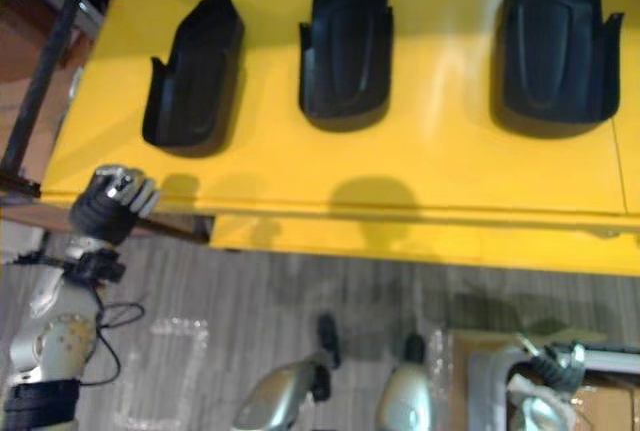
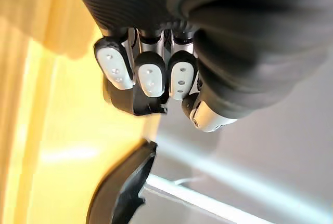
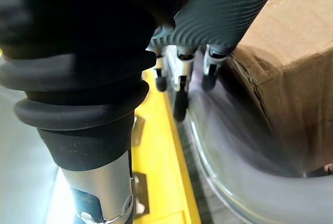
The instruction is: Walk over and take plastic housings, then place them on the shelf
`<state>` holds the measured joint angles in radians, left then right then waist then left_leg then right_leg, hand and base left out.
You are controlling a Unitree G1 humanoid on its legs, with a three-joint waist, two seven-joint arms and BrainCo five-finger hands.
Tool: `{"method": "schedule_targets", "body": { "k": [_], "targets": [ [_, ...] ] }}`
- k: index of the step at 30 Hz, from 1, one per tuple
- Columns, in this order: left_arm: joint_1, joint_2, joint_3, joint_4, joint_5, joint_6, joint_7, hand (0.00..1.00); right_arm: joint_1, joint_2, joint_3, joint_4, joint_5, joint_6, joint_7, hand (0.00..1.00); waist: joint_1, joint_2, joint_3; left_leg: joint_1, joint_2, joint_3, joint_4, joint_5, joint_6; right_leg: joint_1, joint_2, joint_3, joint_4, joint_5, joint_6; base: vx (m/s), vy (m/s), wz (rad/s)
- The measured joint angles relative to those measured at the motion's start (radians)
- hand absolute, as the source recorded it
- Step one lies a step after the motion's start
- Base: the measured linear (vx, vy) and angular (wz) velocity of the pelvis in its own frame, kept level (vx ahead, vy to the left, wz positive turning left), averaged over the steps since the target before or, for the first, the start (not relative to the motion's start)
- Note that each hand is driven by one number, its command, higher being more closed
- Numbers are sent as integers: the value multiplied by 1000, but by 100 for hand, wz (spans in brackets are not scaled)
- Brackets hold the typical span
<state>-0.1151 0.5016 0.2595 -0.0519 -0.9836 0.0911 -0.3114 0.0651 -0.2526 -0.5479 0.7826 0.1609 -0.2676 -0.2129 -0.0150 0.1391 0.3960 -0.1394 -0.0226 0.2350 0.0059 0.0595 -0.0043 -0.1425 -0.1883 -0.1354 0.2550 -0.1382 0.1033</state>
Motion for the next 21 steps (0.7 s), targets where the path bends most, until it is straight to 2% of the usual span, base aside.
{"method": "schedule_targets", "body": {
  "k": [12, 21],
  "targets": [
    [-67, -1, 4, 86, -71, -1, 22, 100, 12, 6, 11, -94, 0, 19, 1, 0, 3, -2, 3, -10, 5, 40, -1, -1, -1, -58, -3, 35, 59, -18, -3, 2, -7, -8],
    [-131, -2, 4, 116, -81, -1, 24, 100, 26, 10, 35, -142, 0, 38, 6, 0, 1, -19, 14, -20, 4, 57, 1, -2, -3, -97, -6, 58, 104, -38, -7, 26, -12, -4]
  ]
}}
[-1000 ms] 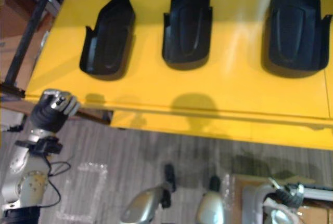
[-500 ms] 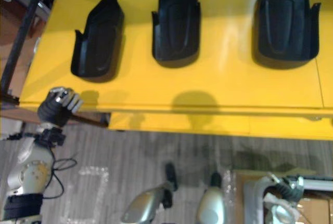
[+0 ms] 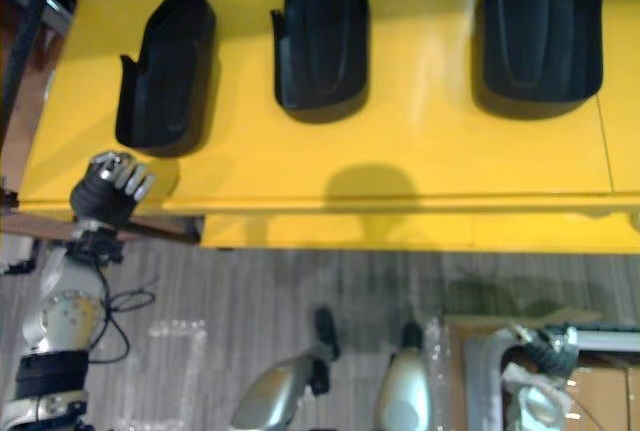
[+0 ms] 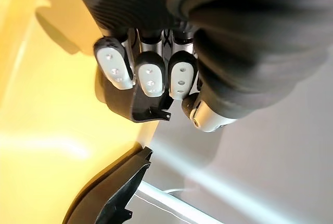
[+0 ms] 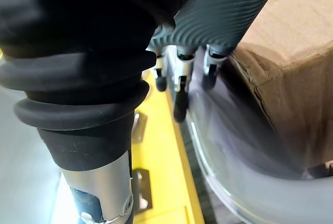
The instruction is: Walk over and take plastic housings, then place them on the shelf
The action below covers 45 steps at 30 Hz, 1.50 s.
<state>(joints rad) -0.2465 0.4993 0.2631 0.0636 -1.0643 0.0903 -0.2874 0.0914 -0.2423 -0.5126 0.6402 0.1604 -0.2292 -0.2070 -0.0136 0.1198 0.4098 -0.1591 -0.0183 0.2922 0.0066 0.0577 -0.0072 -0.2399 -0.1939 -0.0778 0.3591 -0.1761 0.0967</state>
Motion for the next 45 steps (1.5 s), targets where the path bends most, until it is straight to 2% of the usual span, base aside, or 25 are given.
{"method": "schedule_targets", "body": {
  "k": [4, 17, 28, 32, 45],
  "targets": [
    [-28, -1, 0, 36, -27, 7, 11, 100, 3, 0, 9, -18, -1, 2, 6, 0, -2, 0, 0, 3, 2, 19, 0, -2, -3, -9, 1, 10, 12, -4, -2, 14, -13, -10],
    [-134, 2, 0, 201, -78, 17, 46, 100, 4, -5, 43, -48, -17, 9, 14, 0, -7, -26, 22, 3, -3, 44, 2, -6, -8, -44, -8, 34, 67, -28, -3, 11, -5, -3],
    [-209, 5, 2, 271, -115, 16, 50, 100, 7, -18, 69, -76, -20, 13, 13, 0, -19, -36, 28, -3, -10, 59, 7, -16, -17, -74, -18, 53, 104, -44, -3, 11, -1, -2],
    [-243, 7, 0, 286, -117, 17, 80, 100, 6, -24, 84, -84, -20, 12, 13, 0, -31, -38, 29, -13, -10, 62, 24, -25, -17, -81, -20, 55, 114, -50, -2, 0, 0, 0],
    [-281, 24, -3, 319, -146, 14, 88, 100, 2, -28, 85, -80, -29, 10, 16, 0, -34, -45, 34, -16, -11, 74, 41, -34, -21, -85, -27, 61, 125, -52, -1, 19, -4, -1]
  ]
}}
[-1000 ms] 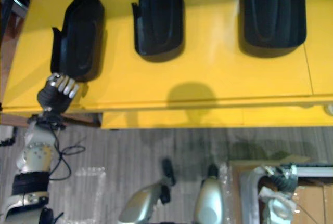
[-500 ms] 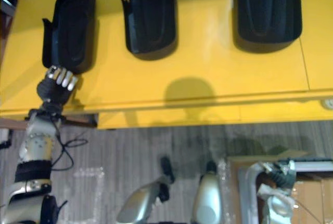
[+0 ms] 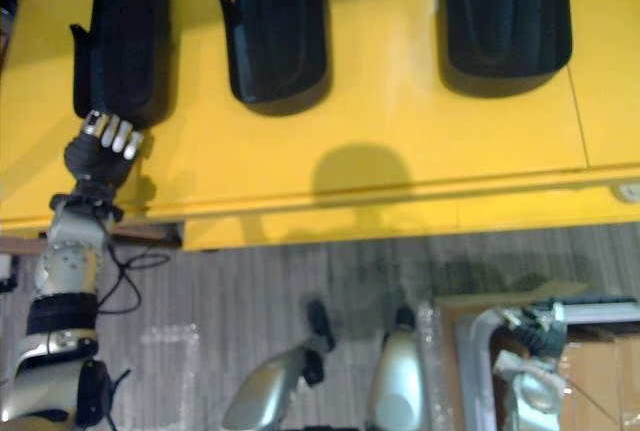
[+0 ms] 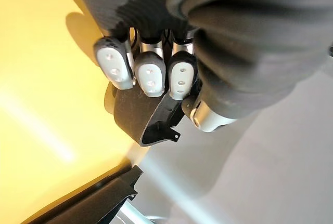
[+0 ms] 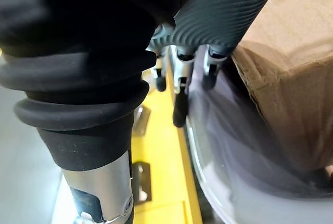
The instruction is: Walk over and take plastic housings, then place them on the shelf
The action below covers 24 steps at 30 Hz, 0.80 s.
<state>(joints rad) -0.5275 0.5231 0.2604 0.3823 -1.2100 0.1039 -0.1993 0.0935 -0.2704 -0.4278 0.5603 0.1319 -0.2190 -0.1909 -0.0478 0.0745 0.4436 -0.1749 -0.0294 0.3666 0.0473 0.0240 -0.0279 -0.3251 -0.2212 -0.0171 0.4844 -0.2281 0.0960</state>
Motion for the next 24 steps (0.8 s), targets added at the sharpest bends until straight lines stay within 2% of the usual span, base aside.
{"method": "schedule_targets", "body": {
  "k": [4, 8, 10, 13, 14, 15, 17, 19, 22, 23, 24],
  "targets": [
    [72, 2, 0, -64, 0, -6, -1, 100, 10, 2, 0, 13, 0, 2, -1, 0, 3, 0, 0, 26, -2, -9, -1, -6, 0, 36, -4, -15, -9, -3, 2, 22, 3, 4],
    [315, -7, 24, -290, 5, -54, -10, 100, 47, 22, -7, 39, 0, 9, -9, 0, 9, 3, -2, 58, -2, -56, -6, -15, -1, 112, -10, -72, -42, -14, 2, 56, -3, 26],
    [402, -56, 71, -345, 11, -78, -13, 100, 64, 32, -16, 48, 0, 10, -13, 0, 22, 5, -4, 74, -3, -65, -13, -15, -1, 138, -11, -93, -57, -15, 2, 65, -11, 21],
    [559, -173, 127, -424, 36, -124, -12, 100, 103, 68, -54, 73, 1, 14, -47, 0, 45, 20, -22, 93, -4, -111, -16, -14, 1, 200, -12, -149, -93, -15, 2, 102, -14, 38],
    [620, -211, 137, -445, 50, -141, -11, 0, 116, 86, -67, 90, 3, 26, -60, 0, 58, 21, -46, 99, -4, -123, -21, -14, 1, 219, -11, -169, -109, -15, 2, 123, -23, 39],
    [648, -229, 139, -450, 51, -150, -11, 0, 125, 92, -69, 99, 3, 30, -69, 0, 64, 22, -57, 105, -4, -131, -23, -14, 0, 232, -10, -177, -117, -16, 2, 113, -33, 40],
    [735, -303, 164, -451, 79, -169, -11, 0, 161, 114, -82, 135, 5, 41, -84, 0, 77, 23, -121, 113, -3, -158, -28, -14, 0, 275, -6, -218, -150, -15, 2, 116, -41, 40],
    [762, -337, 169, -451, 114, -171, -10, 0, 186, 128, -82, 152, 14, 43, -96, 0, 93, 23, -144, 143, -2, -169, -39, -14, 0, 317, -1, -235, -173, -15, 2, 74, -39, 18],
    [804, -386, 169, -426, 184, -201, 34, 0, 217, 143, -81, 194, 22, 48, -100, 0, 97, 14, -224, 162, 1, -192, -45, -18, -6, 371, 9, -266, -222, -11, 5, 30, -40, 17],
    [804, -402, 169, -389, 270, -231, 66, 0, 222, 153, -78, 215, 18, 51, -118, 0, 100, 7, -250, 182, 6, -195, -52, -20, -9, 401, 18, -278, -245, -4, 4, 18, -29, 5],
    [805, -412, 172, -372, 297, -241, 77, 0, 223, 157, -75, 223, 13, 53, -127, 0, 100, 4, -264, 192, 8, -195, -58, -20, -10, 412, 22, -278, -255, -1, 4, 4, -35, -1]
  ]
}}
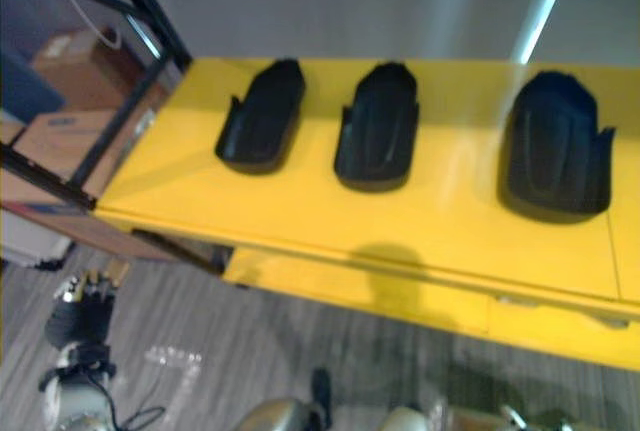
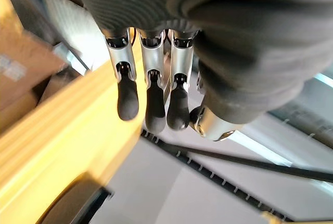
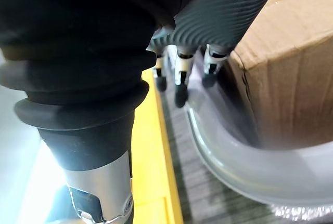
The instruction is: Walk over and take plastic housings, then place them on the shelf
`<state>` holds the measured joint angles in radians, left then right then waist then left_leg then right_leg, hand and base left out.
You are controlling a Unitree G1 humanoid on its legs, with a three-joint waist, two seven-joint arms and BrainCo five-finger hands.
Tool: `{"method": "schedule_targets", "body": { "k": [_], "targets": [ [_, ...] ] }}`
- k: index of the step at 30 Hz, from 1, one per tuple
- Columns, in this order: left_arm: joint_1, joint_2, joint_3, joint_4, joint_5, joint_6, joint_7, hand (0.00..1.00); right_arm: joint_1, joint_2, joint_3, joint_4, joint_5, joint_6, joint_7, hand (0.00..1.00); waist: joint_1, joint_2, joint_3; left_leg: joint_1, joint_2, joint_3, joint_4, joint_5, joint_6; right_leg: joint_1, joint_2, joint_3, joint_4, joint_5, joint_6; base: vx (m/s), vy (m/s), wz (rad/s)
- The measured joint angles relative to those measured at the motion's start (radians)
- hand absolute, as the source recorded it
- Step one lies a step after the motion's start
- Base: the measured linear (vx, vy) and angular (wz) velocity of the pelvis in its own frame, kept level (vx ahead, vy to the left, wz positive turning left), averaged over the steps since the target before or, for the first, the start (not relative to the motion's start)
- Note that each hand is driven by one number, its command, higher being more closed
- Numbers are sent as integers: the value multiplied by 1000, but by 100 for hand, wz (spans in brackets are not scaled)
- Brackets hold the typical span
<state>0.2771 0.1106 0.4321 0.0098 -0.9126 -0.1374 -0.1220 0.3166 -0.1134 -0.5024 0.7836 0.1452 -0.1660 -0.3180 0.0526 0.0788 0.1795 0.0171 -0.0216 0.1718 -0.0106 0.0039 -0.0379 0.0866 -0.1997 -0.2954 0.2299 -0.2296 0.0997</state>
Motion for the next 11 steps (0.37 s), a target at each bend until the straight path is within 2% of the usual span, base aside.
{"method": "schedule_targets", "body": {
  "k": [2, 4, 7, 11],
  "targets": [
    [-4, -22, -8, 91, 70, -31, 38, 0, -9, 20, 33, 25, -30, 33, -80, 0, 3, -16, -50, 37, 6, -1, -25, 4, -5, 48, 12, -4, -38, 11, 1, -8, -36, -7],
    [-3, -40, -29, 145, 113, -38, 64, 0, -19, 40, 34, 31, -41, 54, -136, 0, 3, -32, -77, 64, 7, -2, -58, 13, -8, 66, 17, -6, -56, 15, 3, -6, -31, -7],
    [-6, -67, -84, 237, 179, -59, 120, 0, -54, 66, 31, 39, -40, 81, -208, 0, 2, -40, -84, 87, 7, -1, -77, 20, -9, 88, 21, -8, -88, 27, 5, -33, -5, -4],
    [-40, -83, -96, 407, 187, -67, 163, 0, -92, 102, 21, 39, -42, 84, -306, 0, 2, -60, -90, 87, 7, 2, -77, 20, -8, 109, 25, -14, -116, 42, 10, -9, 3, -1]
  ]
}}
